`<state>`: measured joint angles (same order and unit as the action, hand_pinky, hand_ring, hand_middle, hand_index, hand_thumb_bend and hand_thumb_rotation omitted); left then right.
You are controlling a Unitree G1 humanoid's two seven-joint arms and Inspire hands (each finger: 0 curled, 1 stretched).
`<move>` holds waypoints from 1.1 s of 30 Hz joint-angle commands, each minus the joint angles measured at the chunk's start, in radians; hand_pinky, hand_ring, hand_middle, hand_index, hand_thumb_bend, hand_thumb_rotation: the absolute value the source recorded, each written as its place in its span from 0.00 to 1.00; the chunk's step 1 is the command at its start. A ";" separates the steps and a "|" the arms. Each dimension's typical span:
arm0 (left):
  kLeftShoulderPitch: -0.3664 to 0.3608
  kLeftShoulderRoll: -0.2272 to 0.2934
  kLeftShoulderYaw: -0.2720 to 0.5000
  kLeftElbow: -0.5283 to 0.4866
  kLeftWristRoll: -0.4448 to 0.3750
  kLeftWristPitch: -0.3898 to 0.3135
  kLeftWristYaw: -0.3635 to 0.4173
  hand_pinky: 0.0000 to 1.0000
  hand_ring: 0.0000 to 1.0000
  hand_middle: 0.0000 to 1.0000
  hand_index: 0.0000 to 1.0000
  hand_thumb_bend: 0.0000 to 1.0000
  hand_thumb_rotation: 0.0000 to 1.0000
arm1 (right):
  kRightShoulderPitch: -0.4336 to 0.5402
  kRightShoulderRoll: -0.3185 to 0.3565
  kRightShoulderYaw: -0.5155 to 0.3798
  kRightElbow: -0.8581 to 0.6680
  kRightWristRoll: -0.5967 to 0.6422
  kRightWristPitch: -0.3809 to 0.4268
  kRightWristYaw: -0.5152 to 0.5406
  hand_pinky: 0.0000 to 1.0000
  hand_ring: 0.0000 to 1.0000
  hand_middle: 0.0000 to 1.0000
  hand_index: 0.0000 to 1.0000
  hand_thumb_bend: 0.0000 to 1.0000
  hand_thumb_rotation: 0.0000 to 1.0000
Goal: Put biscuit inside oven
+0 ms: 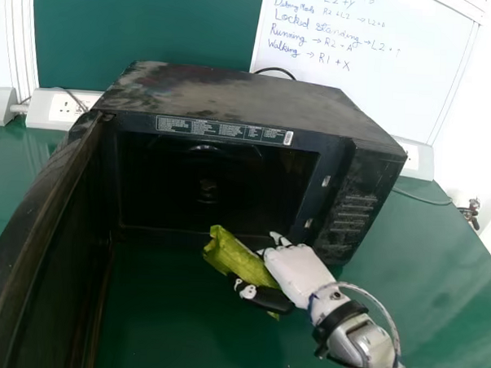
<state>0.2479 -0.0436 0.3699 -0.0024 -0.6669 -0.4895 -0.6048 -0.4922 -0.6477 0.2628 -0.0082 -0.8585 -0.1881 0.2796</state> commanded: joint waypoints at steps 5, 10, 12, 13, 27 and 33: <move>0.019 -0.005 -0.007 0.000 0.012 -0.003 0.007 0.83 0.89 0.93 0.96 1.00 0.52 | -0.063 0.035 0.019 0.049 0.005 -0.008 -0.011 0.29 0.36 0.40 0.50 0.53 0.00; 0.019 -0.007 -0.009 0.004 0.012 -0.008 -0.002 0.83 0.89 0.93 0.96 1.00 0.52 | -0.111 0.067 0.030 0.081 0.004 0.020 0.003 0.26 0.33 0.40 0.50 0.53 0.00; 0.021 -0.009 -0.010 0.002 0.010 -0.006 -0.005 0.84 0.89 0.93 0.96 1.00 0.52 | -0.138 0.077 0.039 0.109 -0.009 0.019 -0.016 0.24 0.32 0.44 0.49 0.53 0.00; 0.022 -0.009 -0.011 0.001 0.009 -0.005 -0.005 0.84 0.89 0.93 0.96 1.00 0.52 | -0.151 0.080 0.045 0.121 -0.017 0.015 -0.026 0.23 0.31 0.46 0.49 0.53 0.00; 0.032 -0.017 -0.011 -0.008 0.007 -0.008 -0.004 0.82 0.88 0.93 0.96 1.00 0.51 | -0.361 0.143 0.107 0.414 -0.049 -0.029 -0.154 0.21 0.28 0.40 0.50 0.53 0.00; 0.041 -0.015 -0.014 -0.020 -0.005 0.003 -0.007 0.82 0.88 0.92 0.96 1.00 0.50 | -0.435 0.168 0.146 0.517 -0.073 -0.016 -0.199 0.23 0.30 0.39 0.50 0.53 0.00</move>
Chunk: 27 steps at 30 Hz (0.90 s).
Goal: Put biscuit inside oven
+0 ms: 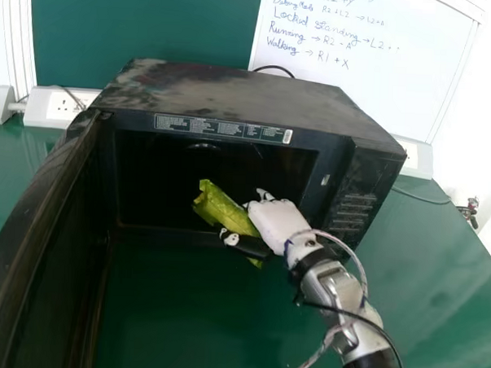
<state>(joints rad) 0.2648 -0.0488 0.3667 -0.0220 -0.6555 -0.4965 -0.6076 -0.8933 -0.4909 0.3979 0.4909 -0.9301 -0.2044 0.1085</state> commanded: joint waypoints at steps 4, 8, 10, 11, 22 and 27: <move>0.027 -0.008 -0.012 -0.002 -0.019 0.009 -0.005 0.82 0.89 0.92 0.96 1.00 0.50 | -0.076 0.026 0.034 0.093 -0.011 -0.009 -0.083 0.22 0.30 0.39 0.51 0.53 0.00; 0.033 -0.010 -0.015 -0.005 -0.021 0.010 -0.003 0.83 0.88 0.92 0.96 1.00 0.50 | -0.120 0.047 0.047 0.168 -0.002 -0.005 -0.113 0.23 0.31 0.39 0.51 0.53 0.00; 0.036 -0.012 -0.017 -0.008 -0.023 0.011 -0.004 0.83 0.89 0.92 0.96 1.00 0.49 | -0.148 0.060 0.057 0.206 -0.004 0.005 -0.115 0.21 0.30 0.39 0.51 0.52 0.00; 0.037 -0.012 -0.018 -0.009 -0.024 0.011 -0.005 0.83 0.89 0.92 0.96 1.00 0.49 | -0.163 0.066 0.062 0.226 -0.004 0.008 -0.110 0.20 0.29 0.39 0.51 0.53 0.00; 0.051 -0.018 -0.031 -0.025 -0.017 0.007 0.011 0.82 0.88 0.92 0.95 1.00 0.50 | -0.272 0.125 0.095 0.434 0.032 -0.028 -0.183 0.27 0.35 0.41 0.53 0.53 0.00; 0.056 -0.016 -0.030 -0.027 -0.024 0.006 0.007 0.82 0.88 0.92 0.96 1.00 0.49 | -0.301 0.152 0.093 0.511 0.065 -0.043 -0.187 0.29 0.37 0.41 0.53 0.52 0.00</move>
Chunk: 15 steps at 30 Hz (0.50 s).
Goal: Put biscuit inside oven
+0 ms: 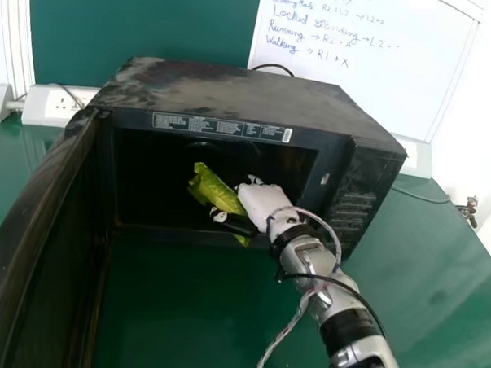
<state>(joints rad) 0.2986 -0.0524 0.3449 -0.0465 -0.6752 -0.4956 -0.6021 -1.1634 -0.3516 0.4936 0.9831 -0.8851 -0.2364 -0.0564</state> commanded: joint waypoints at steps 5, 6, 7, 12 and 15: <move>0.028 -0.014 -0.010 -0.008 -0.004 0.006 0.006 0.82 0.89 0.92 0.95 1.00 0.50 | -0.056 0.038 0.008 0.090 0.032 -0.013 -0.068 0.31 0.40 0.43 0.52 0.53 0.00; 0.029 -0.015 -0.010 -0.010 -0.005 0.007 0.006 0.82 0.89 0.92 0.95 1.00 0.49 | -0.063 0.045 0.011 0.106 0.031 -0.009 -0.074 0.31 0.40 0.44 0.52 0.53 0.00; 0.031 -0.015 -0.011 -0.011 -0.005 0.008 0.007 0.82 0.89 0.92 0.95 1.00 0.49 | -0.070 0.051 0.015 0.121 0.030 -0.007 -0.080 0.31 0.40 0.44 0.52 0.53 0.00; 0.040 -0.018 -0.016 -0.021 -0.003 0.006 0.010 0.82 0.89 0.92 0.95 1.00 0.49 | -0.098 0.077 0.029 0.194 0.032 -0.004 -0.109 0.30 0.38 0.44 0.51 0.53 0.00; 0.046 -0.021 -0.019 -0.031 0.001 0.005 0.020 0.82 0.89 0.92 0.95 1.00 0.49 | -0.107 0.092 0.031 0.226 0.037 -0.005 -0.127 0.32 0.39 0.45 0.51 0.53 0.00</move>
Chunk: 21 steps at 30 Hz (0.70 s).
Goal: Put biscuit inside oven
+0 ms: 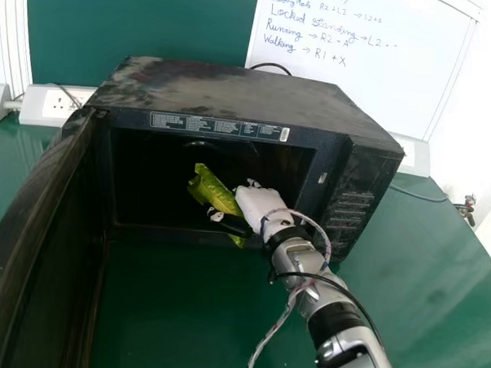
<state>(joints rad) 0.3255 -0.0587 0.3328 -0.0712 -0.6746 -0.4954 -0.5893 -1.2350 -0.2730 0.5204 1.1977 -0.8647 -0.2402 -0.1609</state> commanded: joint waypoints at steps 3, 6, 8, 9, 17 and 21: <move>0.023 -0.015 -0.010 -0.010 0.001 0.001 0.008 0.83 0.89 0.93 0.95 1.00 0.50 | -0.041 0.024 0.009 0.032 0.018 -0.002 -0.037 0.31 0.38 0.44 0.51 0.53 0.00; 0.025 -0.014 -0.010 -0.011 -0.001 0.003 0.010 0.83 0.90 0.93 0.95 1.00 0.50 | -0.047 0.035 0.016 0.048 0.019 0.002 -0.042 0.30 0.37 0.44 0.51 0.53 0.00; 0.026 -0.014 -0.011 -0.012 -0.001 0.003 0.011 0.84 0.90 0.93 0.95 1.00 0.50 | -0.052 0.040 0.019 0.056 0.021 0.001 -0.047 0.29 0.37 0.43 0.51 0.53 0.00; 0.028 -0.015 -0.012 -0.013 0.000 0.002 0.011 0.84 0.90 0.93 0.95 1.00 0.50 | -0.054 0.042 0.021 0.060 0.021 0.002 -0.049 0.29 0.37 0.44 0.51 0.53 0.00; 0.035 -0.023 -0.021 -0.022 0.002 -0.002 0.010 0.86 0.92 0.94 0.95 1.00 0.49 | -0.076 0.049 0.061 0.086 0.001 0.004 -0.044 0.29 0.37 0.44 0.51 0.53 0.00; 0.039 -0.025 -0.024 -0.024 0.001 -0.003 0.006 0.88 0.93 0.95 0.95 1.00 0.49 | -0.089 0.053 0.084 0.091 -0.008 0.011 -0.038 0.27 0.36 0.46 0.50 0.53 0.00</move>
<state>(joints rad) 0.3469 -0.0689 0.3216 -0.0853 -0.6741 -0.4958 -0.5833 -1.2914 -0.2329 0.5945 1.2818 -0.8728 -0.2295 -0.1953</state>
